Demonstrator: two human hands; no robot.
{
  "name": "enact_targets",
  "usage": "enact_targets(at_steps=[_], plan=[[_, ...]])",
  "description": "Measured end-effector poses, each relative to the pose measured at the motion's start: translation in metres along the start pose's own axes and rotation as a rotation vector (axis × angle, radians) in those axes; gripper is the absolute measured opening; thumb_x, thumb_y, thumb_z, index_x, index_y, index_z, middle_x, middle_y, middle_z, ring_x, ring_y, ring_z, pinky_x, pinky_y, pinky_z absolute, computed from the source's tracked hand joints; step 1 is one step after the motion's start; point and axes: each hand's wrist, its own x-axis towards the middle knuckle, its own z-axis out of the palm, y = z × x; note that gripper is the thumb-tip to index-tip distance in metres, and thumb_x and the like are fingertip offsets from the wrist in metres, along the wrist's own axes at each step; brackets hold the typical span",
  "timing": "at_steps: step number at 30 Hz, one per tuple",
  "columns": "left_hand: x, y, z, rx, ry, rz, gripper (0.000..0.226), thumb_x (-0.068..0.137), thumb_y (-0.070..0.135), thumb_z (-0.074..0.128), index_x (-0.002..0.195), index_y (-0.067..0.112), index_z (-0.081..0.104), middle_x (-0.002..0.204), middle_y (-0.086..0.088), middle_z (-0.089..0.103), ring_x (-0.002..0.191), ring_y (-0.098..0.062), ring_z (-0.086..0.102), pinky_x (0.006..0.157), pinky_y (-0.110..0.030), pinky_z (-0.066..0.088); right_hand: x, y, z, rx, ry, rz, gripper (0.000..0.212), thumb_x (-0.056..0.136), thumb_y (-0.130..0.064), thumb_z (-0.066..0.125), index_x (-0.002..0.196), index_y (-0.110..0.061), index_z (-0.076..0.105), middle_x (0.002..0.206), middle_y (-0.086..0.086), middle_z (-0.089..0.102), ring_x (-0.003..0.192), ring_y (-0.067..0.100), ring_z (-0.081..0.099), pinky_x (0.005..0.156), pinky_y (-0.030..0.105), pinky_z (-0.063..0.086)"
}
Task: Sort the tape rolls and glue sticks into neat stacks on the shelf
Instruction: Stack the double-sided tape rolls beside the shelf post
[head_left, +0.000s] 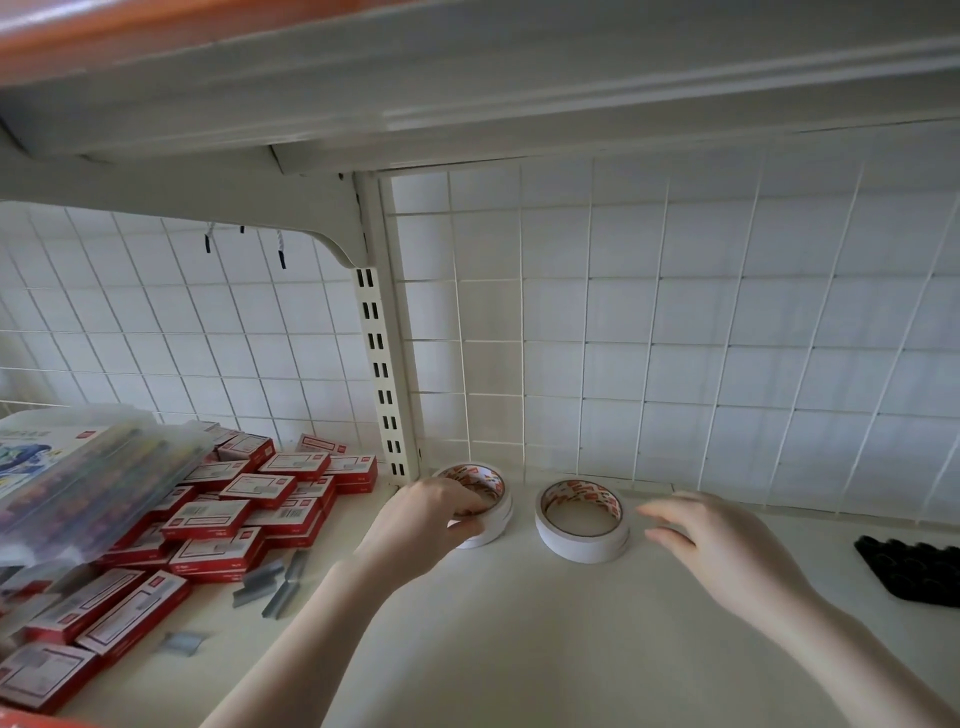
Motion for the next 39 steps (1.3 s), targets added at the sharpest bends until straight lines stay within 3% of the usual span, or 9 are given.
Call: enact_targets(at_steps=[4,9,16,18,23,25,29,39], plan=[[-0.004,0.011,-0.002,0.048,0.033,-0.028,0.013,0.084,0.028,0.061,0.097,0.026,0.066,0.092,0.008,0.067,0.089,-0.017,0.058,0.07,-0.03,0.047,-0.004,0.01,-0.013,-0.052,0.008,0.001,0.028,0.095,-0.034,0.05,0.12,-0.029,0.061,0.115,-0.01,0.062,0.109,0.013,0.055,0.084,0.026,0.041],[-0.011,0.038,0.001,0.042,0.184,-0.073,0.034,0.084,0.024,0.066,0.118,0.027,0.064,0.124,0.009,0.06,0.115,-0.015,0.053,0.088,-0.026,0.043,-0.024,0.039,-0.028,-0.102,0.036,0.036,0.027,0.095,-0.037,0.046,0.108,-0.022,0.064,0.103,-0.006,0.062,0.102,0.015,0.056,0.081,0.031,0.045],[-0.028,0.089,0.009,0.097,0.366,-0.135,0.037,0.072,0.015,0.078,0.108,0.014,0.068,0.109,-0.001,0.067,0.103,-0.028,0.061,0.075,-0.037,0.053,-0.072,0.09,-0.058,-0.201,0.084,0.081,0.028,0.093,-0.037,0.048,0.094,-0.015,0.065,0.094,-0.003,0.064,0.093,0.016,0.057,0.075,0.032,0.044],[-0.035,0.108,0.013,0.099,0.362,-0.147,0.035,0.072,0.017,0.078,0.105,0.013,0.069,0.105,-0.002,0.067,0.096,-0.029,0.063,0.067,-0.039,0.055,-0.092,0.103,-0.068,-0.194,0.104,0.125,0.024,0.092,-0.034,0.053,0.095,-0.016,0.067,0.095,-0.003,0.066,0.093,0.019,0.059,0.074,0.033,0.045],[-0.048,0.152,0.015,0.105,0.336,-0.094,0.033,0.072,0.017,0.079,0.103,0.011,0.068,0.097,-0.004,0.067,0.091,-0.03,0.064,0.064,-0.037,0.054,-0.15,0.13,-0.087,-0.251,0.155,0.23,0.022,0.094,-0.035,0.048,0.1,-0.023,0.065,0.096,-0.007,0.062,0.095,0.015,0.057,0.071,0.029,0.044],[-0.054,0.17,0.018,0.1,0.323,-0.057,0.035,0.072,0.017,0.078,0.105,0.012,0.068,0.097,-0.006,0.067,0.092,-0.031,0.063,0.066,-0.038,0.053,-0.177,0.137,-0.095,-0.297,0.157,0.279,0.02,0.094,-0.033,0.049,0.097,-0.022,0.065,0.096,-0.006,0.062,0.093,0.016,0.058,0.07,0.029,0.044],[-0.073,0.213,0.028,0.032,0.291,-0.083,0.035,0.082,0.026,0.069,0.115,0.015,0.064,0.114,-0.002,0.063,0.109,-0.027,0.055,0.079,-0.039,0.049,-0.23,0.162,-0.105,-0.327,0.255,0.317,0.006,0.079,-0.014,0.071,0.084,-0.01,0.071,0.078,0.005,0.066,0.072,0.027,0.062,0.059,0.034,0.048],[-0.079,0.326,0.048,-0.064,0.212,-0.041,0.036,0.083,0.027,0.067,0.117,0.016,0.063,0.116,-0.002,0.062,0.111,-0.026,0.053,0.083,-0.04,0.048,-0.319,0.239,-0.151,-0.399,0.305,0.374,0.009,0.068,-0.007,0.074,0.069,-0.01,0.065,0.064,0.006,0.061,0.059,0.029,0.06,0.052,0.035,0.05]])
